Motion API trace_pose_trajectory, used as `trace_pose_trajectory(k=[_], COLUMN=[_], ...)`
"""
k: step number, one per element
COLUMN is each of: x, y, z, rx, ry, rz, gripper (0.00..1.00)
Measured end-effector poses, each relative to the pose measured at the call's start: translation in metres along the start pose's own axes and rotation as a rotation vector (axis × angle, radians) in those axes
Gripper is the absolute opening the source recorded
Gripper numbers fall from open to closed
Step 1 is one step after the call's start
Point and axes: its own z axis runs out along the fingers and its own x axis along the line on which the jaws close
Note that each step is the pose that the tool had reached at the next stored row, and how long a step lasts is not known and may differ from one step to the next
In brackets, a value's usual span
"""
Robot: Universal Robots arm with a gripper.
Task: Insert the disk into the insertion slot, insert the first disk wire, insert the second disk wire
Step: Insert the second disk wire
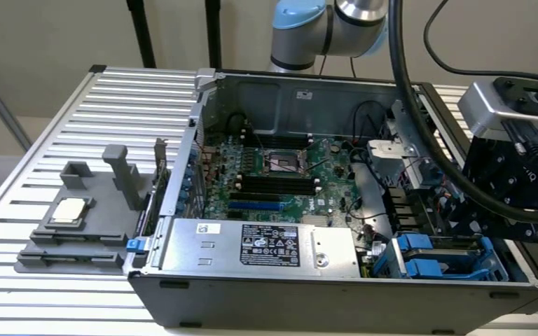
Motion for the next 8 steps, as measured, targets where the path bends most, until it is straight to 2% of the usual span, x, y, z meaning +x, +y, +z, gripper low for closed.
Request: trace_pose_trajectory(k=[1, 2, 4, 8], x=[0.001, 0.001, 0.002, 0.002], y=[0.0004, 0.0009, 0.0029, 0.0068], z=[-0.0011, -0.0036, -0.0102, -0.0281], rx=[-0.0005, -0.0006, -0.0006, -0.0001], ry=[-0.0073, -0.0106, -0.0128, -0.0125], rz=[-0.001, -0.002, -0.003, -0.006], gripper=[0.25, 0.25, 0.25, 0.25])
